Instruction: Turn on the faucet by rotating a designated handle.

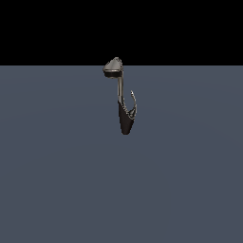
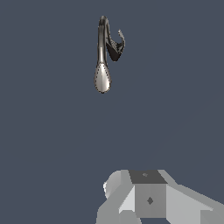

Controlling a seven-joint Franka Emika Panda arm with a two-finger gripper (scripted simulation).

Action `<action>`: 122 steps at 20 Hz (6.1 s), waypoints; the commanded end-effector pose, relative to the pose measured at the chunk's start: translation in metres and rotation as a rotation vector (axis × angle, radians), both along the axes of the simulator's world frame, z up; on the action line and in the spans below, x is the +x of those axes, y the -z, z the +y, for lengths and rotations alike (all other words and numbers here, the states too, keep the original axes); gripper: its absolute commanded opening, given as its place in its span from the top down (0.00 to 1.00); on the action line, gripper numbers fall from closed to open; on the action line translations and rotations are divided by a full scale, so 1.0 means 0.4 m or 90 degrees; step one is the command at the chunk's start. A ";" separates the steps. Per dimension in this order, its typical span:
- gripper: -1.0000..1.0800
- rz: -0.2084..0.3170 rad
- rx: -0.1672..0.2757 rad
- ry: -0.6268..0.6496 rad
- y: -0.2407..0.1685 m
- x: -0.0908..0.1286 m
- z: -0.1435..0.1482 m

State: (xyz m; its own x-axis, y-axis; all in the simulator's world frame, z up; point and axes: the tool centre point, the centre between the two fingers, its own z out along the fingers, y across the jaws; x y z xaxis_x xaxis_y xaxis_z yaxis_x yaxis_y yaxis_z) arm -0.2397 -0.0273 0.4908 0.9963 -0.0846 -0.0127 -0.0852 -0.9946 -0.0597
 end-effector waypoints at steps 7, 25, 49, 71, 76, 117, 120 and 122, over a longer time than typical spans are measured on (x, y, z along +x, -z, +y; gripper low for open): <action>1.00 0.011 0.027 0.040 0.011 0.053 0.009; 1.00 0.093 0.166 0.288 0.132 0.352 0.035; 1.00 0.275 0.332 0.715 0.522 0.746 -0.015; 1.00 0.381 0.388 0.930 0.782 0.864 -0.065; 1.00 0.381 0.387 0.930 0.780 0.851 -0.061; 1.00 0.377 0.390 0.927 0.836 0.609 -0.102; 1.00 0.380 0.388 0.930 0.874 0.584 -0.134; 1.00 0.381 0.388 0.930 0.883 0.578 -0.143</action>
